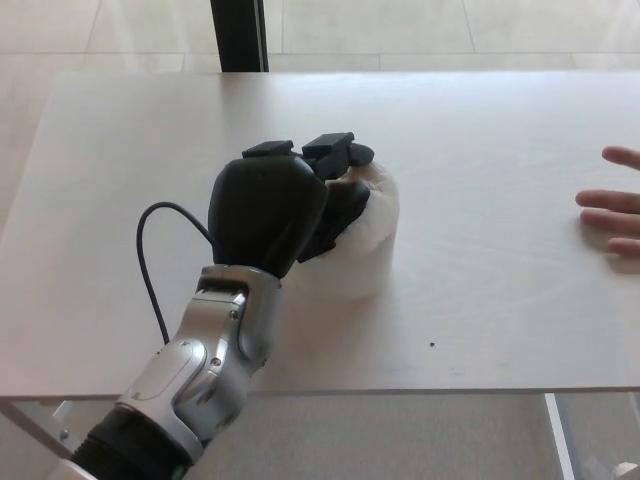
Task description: A toilet paper roll is kept in the middle of the desk infront of the robot. The robot places its left hand on the top of the toilet paper roll to hold it still and uses its right hand to tear off a piece of toilet paper from it and hands the paper to a person
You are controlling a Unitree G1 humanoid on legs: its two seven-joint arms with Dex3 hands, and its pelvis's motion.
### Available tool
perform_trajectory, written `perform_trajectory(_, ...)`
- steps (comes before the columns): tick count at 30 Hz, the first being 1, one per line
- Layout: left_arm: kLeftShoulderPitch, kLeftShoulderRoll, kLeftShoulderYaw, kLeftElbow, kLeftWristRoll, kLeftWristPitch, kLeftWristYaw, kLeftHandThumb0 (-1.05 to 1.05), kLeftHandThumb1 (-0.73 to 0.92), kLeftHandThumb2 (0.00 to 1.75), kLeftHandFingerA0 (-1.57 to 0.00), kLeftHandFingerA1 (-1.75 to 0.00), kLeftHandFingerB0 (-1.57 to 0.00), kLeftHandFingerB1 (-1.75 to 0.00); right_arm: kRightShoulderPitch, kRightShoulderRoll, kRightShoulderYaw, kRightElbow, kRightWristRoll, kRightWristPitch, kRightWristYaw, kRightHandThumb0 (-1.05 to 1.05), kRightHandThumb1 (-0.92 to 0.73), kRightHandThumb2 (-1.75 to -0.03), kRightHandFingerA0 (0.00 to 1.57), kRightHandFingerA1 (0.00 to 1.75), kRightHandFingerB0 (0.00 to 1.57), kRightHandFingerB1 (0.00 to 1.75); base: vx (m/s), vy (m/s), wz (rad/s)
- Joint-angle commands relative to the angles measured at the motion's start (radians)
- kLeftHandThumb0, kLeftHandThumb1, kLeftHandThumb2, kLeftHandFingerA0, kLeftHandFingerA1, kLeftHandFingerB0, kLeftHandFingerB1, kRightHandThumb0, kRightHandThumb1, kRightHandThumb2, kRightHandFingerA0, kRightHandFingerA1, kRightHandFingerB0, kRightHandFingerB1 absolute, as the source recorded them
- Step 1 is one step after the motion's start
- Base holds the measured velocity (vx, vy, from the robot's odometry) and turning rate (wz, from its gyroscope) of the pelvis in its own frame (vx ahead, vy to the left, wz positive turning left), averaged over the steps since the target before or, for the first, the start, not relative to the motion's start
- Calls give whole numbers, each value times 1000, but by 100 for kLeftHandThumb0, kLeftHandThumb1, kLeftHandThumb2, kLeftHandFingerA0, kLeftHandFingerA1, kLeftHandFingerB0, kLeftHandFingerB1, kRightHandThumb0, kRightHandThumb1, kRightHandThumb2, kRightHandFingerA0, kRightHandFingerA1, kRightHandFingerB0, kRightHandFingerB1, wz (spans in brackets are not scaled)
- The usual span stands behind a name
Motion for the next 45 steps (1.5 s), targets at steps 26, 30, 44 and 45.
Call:
perform_trajectory(26, 180, 82, -33, 82, -20, 16, -145, -52, 85, 65, -71, -64, -64, -56, 125, -268, 1006, 525, -732, -135, 172, -20, -63, -57, 85, 87, 75, 54, 0, 0, 0)
perform_trajectory(30, 179, 94, -40, 78, -6, 7, -136, -53, 86, 66, -72, -65, -63, -57, 134, -286, 1040, 528, -726, -165, 158, -19, -59, -59, 84, 108, 79, 70, 0, 0, 0)
perform_trajectory(44, 204, 125, -14, 39, -26, 4, -146, -51, 83, 65, -71, -70, -66, -59, 73, -282, 1164, 636, -738, -42, 320, -25, -63, -58, 70, 109, 60, 60, 0, 0, 0)
perform_trajectory(45, 208, 129, -12, 34, -27, 2, -149, -51, 83, 65, -72, -70, -66, -59, 69, -282, 1168, 640, -741, -30, 334, -30, -46, -88, 76, 92, 57, 69, 0, 0, 0)
